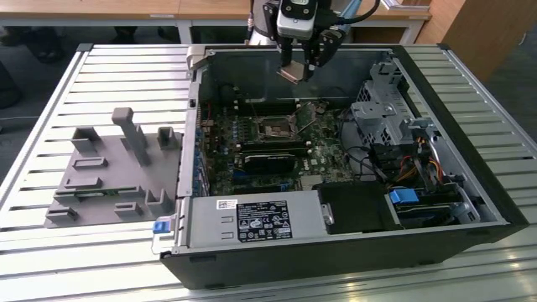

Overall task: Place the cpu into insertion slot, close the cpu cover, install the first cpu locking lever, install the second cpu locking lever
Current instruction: 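Place the cpu into insertion slot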

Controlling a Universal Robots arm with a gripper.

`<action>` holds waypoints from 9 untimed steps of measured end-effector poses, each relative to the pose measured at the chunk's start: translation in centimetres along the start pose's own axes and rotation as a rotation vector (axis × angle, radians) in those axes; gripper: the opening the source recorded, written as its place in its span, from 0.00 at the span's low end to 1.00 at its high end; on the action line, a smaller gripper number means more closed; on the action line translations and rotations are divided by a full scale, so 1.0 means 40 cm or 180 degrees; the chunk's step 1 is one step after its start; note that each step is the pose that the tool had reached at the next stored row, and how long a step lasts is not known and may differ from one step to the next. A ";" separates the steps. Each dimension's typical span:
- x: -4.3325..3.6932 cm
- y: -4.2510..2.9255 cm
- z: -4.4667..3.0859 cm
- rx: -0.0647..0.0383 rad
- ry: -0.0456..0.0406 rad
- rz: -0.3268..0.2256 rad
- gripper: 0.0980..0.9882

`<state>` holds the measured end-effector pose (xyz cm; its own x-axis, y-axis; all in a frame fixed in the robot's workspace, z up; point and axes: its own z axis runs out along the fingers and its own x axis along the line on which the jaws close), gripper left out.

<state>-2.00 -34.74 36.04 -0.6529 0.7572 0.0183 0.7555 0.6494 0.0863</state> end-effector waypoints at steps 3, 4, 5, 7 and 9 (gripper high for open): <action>0.000 0.000 0.001 -0.0002 -0.0009 0.0100 0.48; 0.000 0.000 0.001 -0.0002 -0.0011 0.0134 0.48; 0.000 0.000 0.001 -0.0003 -0.0015 0.0168 0.48; 0.000 0.000 0.001 -0.0004 -0.0020 0.0235 0.48; 0.000 0.000 0.002 -0.0006 -0.0026 0.0304 0.48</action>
<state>-2.00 -34.72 35.98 -0.5775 0.8162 0.0184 0.8142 0.5742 0.0862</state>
